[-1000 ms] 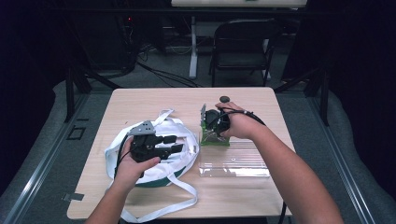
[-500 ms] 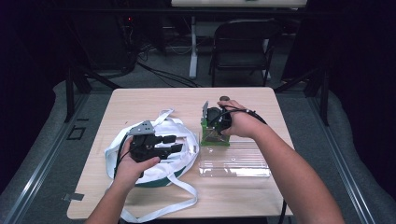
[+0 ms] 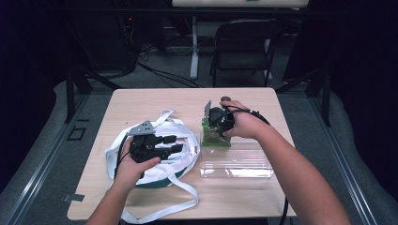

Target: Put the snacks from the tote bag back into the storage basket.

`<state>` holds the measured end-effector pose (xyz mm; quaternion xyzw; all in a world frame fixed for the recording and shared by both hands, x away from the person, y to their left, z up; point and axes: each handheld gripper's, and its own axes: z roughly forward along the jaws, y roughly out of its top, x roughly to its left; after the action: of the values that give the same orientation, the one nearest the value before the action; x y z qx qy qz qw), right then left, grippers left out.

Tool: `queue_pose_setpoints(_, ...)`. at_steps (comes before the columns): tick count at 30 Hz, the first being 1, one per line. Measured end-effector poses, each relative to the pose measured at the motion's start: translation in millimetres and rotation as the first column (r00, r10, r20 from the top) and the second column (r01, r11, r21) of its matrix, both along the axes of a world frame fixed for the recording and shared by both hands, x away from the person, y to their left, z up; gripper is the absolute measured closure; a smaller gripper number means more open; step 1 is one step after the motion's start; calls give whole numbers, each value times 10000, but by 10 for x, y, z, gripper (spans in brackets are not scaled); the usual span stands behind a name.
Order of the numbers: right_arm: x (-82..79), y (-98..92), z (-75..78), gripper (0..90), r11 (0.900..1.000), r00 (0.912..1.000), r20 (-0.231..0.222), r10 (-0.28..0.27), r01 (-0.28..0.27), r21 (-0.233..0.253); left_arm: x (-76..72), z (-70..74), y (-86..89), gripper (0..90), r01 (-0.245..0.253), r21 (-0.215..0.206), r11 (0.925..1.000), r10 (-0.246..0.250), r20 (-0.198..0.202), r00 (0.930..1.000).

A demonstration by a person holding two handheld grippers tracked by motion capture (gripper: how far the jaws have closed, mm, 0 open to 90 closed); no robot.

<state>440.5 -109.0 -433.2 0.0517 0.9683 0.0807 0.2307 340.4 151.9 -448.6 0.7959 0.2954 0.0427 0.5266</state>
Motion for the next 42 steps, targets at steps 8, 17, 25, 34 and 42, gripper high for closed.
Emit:
queue_pose_setpoints(8, -44, -11, 51, 409, 9997, 10000, -6, 88, -88, 249, 19, -18, -8, 512, -33, 40, 10000, 34, -82, 10000)
queue_pose_setpoints(17, -59, -27, 93, 402, 9991, 9998, 114, 137, -142, 394, 22, -20, -3, 509, -69, 4, 10000, 69, -67, 10000)
queue_pose_setpoints(25, -97, -27, 162, 402, 9993, 9995, 201, 262, -268, 273, 30, -18, 5, 507, -38, 17, 10000, 38, -100, 9999)
queue_pose_setpoints(34, -176, -56, 284, 401, 9982, 9989, 379, 290, -309, 514, 30, -18, 17, 507, -101, -24, 9999, 101, -83, 9999)
queue_pose_setpoints(42, -220, -133, 369, 401, 9981, 9990, 409, 168, -191, 588, 43, -29, 29, 505, -168, -15, 9999, 168, -103, 9998)
